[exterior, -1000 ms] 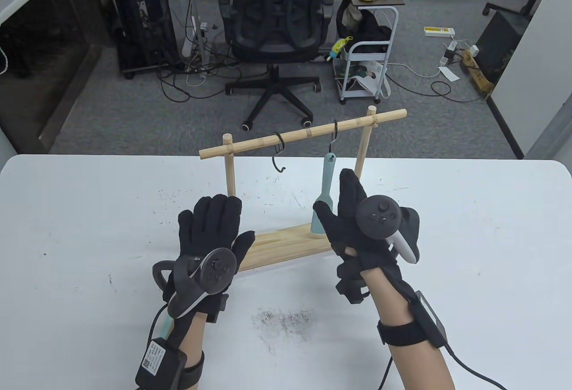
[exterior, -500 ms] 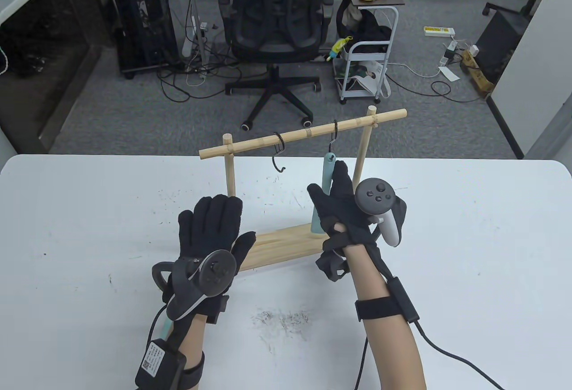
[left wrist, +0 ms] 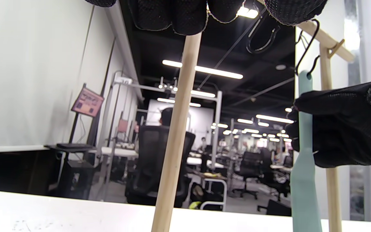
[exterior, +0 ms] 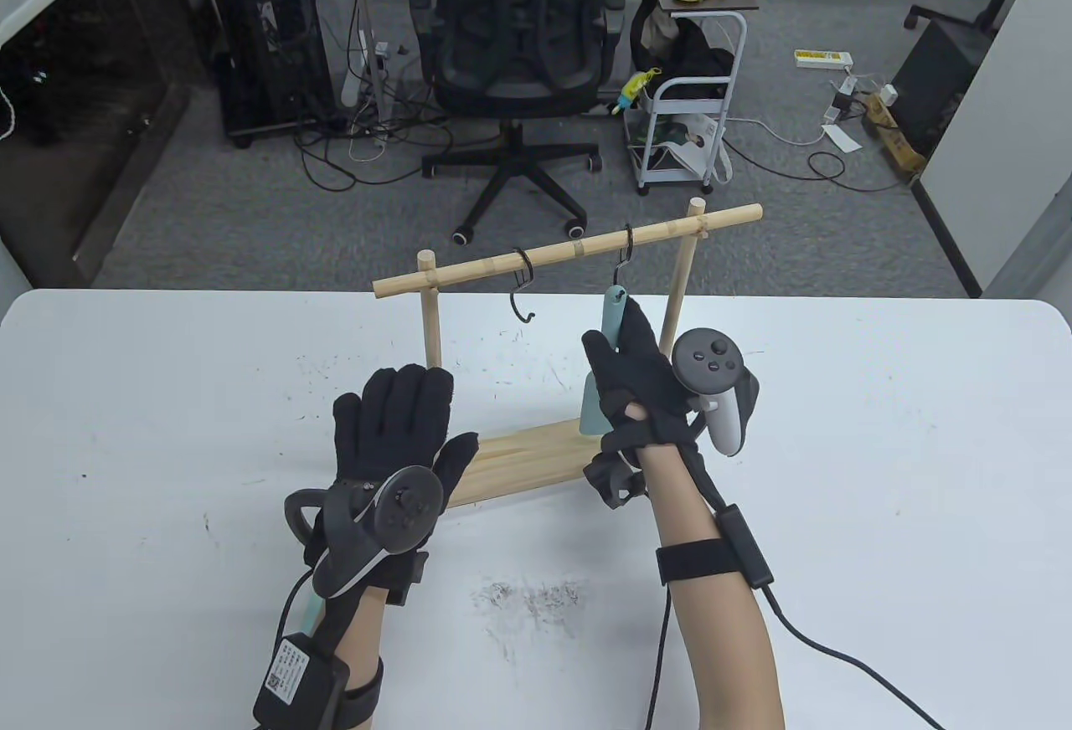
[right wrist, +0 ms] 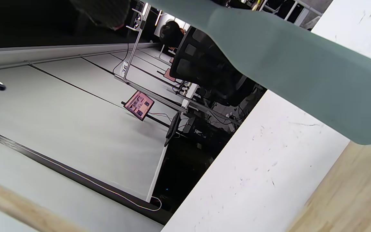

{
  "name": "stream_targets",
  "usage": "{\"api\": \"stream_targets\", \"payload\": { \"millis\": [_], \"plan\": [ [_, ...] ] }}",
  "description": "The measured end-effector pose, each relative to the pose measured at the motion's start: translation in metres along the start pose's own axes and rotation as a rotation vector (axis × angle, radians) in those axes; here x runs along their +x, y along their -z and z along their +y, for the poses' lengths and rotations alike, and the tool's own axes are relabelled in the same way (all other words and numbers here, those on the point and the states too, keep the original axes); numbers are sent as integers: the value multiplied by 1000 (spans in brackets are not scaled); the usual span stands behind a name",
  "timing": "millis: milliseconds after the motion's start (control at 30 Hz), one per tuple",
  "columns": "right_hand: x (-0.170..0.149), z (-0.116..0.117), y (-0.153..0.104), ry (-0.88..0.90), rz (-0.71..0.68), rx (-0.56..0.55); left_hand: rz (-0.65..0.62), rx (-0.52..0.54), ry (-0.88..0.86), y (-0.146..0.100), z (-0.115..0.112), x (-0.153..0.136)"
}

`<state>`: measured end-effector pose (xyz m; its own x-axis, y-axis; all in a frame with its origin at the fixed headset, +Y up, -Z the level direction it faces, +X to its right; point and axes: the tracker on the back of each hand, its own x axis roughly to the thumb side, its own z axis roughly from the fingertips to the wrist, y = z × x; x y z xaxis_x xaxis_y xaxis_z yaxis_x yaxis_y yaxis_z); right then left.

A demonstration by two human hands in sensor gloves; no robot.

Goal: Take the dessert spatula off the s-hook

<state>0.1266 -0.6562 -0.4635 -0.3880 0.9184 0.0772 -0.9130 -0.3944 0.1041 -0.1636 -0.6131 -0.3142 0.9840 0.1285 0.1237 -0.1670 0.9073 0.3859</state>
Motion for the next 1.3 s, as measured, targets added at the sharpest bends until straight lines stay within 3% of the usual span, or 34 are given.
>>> {"api": "stream_targets", "payload": {
  "millis": [667, 1300],
  "plan": [
    [-17, -8, 5, 118, -23, 126, 1, -16, 11, 1, 0, 2],
    [-7, -19, -7, 207, 2, 378, 1, -20, 5, 2, 0, 1]
  ]
}}
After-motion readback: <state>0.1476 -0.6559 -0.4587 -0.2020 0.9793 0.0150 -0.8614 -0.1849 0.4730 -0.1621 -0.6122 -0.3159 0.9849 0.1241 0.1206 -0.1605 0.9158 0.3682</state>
